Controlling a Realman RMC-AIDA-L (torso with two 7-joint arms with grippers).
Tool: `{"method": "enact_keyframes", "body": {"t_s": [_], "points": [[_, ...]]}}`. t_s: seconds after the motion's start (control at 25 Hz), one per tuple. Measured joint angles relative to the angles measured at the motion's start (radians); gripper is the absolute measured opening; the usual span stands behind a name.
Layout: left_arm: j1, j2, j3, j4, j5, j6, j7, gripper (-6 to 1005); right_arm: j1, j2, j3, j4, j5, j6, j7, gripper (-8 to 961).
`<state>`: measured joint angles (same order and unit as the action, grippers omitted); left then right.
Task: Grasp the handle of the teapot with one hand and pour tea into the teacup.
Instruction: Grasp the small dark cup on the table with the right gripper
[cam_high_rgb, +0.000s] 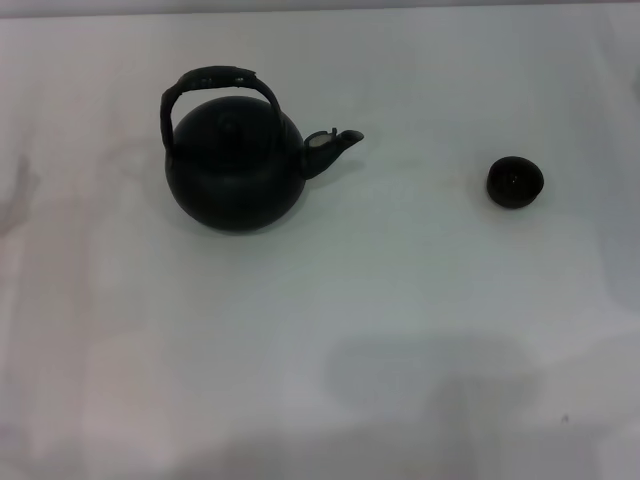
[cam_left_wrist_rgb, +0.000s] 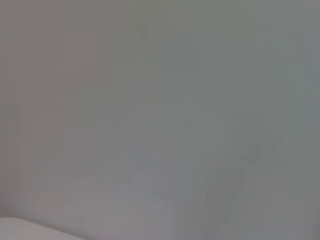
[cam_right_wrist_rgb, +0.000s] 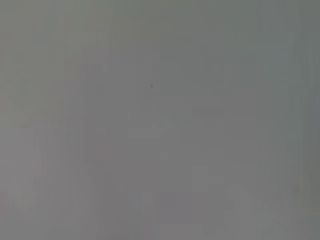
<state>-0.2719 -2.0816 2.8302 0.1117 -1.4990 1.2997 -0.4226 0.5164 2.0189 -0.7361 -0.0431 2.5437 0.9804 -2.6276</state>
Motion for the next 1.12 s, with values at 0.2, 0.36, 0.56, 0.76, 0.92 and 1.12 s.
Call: {"method": "enact_keyframes", "body": {"t_s": [0.2, 0.36, 0.56, 0.76, 0.92, 1.12], "points": [[-0.015, 0.000, 0.000, 0.001, -0.001, -0.017, 0.000, 882, 0.008, 0.000, 0.010, -0.012, 0.001, -0.029, -0.005, 841], [-0.024, -0.002, 0.000, 0.002, -0.001, -0.021, -0.001, 882, 0.011, -0.001, 0.015, -0.012, 0.001, -0.036, -0.006, 841], [-0.035, -0.002, 0.000, 0.002, -0.001, -0.022, -0.001, 883, 0.010, -0.002, 0.039, -0.012, 0.001, -0.040, -0.007, 841], [-0.042, -0.002, 0.000, 0.009, -0.001, -0.023, -0.001, 883, 0.009, -0.003, 0.052, -0.019, 0.001, -0.062, -0.006, 840], [-0.042, -0.002, 0.000, 0.013, -0.001, -0.024, 0.000, 883, 0.010, -0.003, 0.060, -0.022, -0.002, -0.066, 0.006, 840], [-0.044, -0.002, 0.000, 0.023, -0.001, -0.024, -0.001, 882, 0.014, -0.010, -0.030, -0.071, -0.061, -0.068, 0.171, 839]]}}
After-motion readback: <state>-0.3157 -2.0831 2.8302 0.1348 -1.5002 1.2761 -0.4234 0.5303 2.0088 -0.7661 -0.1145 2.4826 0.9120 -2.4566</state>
